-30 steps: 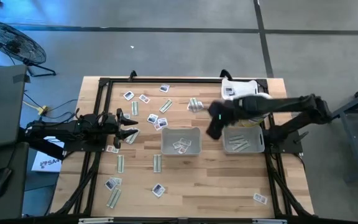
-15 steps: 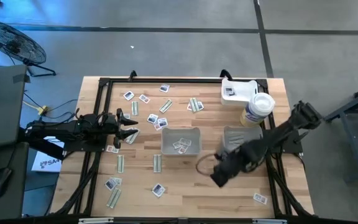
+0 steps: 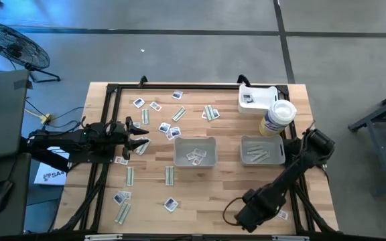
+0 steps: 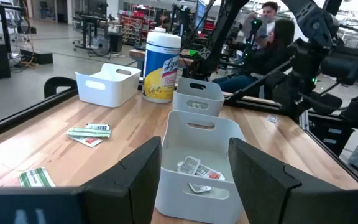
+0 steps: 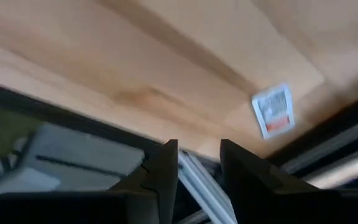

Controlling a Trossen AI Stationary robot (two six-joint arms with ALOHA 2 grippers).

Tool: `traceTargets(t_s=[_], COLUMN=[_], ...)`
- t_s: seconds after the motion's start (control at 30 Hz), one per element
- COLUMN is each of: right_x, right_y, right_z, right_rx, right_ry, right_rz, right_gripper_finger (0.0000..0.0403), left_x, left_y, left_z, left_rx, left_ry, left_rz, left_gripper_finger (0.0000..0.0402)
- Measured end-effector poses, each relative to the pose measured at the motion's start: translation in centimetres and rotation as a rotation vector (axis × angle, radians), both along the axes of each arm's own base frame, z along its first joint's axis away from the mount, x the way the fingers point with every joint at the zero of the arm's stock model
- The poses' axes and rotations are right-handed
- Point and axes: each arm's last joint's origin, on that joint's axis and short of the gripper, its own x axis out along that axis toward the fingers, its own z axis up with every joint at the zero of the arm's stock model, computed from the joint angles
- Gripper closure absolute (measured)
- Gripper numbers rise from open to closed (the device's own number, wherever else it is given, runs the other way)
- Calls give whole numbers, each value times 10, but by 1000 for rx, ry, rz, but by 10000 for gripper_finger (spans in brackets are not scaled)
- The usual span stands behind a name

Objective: Pick & Place First Aid Supplies
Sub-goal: Put the orange pad into the left gray bin

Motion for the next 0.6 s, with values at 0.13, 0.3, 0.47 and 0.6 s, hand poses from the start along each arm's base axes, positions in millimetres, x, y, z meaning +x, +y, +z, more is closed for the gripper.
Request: traceTargets(t_s=[0.13,0.3,0.47,0.6], right_x=[-4,-16,-27,-32], right_y=[-1,-3,-4,-10], right_z=[-1,-16,-38,-47], right_rx=[15,36,72,63], right_ry=[68,104,85,93], right_rz=[26,74,122,143], right_gripper_finger=[289,289,289,289], left_x=[0,0,0,0], left_y=[0,0,0,0], left_z=[0,0,0,0], left_rx=[0,0,0,0], left_ry=[0,0,0,0], left_rz=[0,0,0,0], left_gripper_finger=[216,216,216,216])
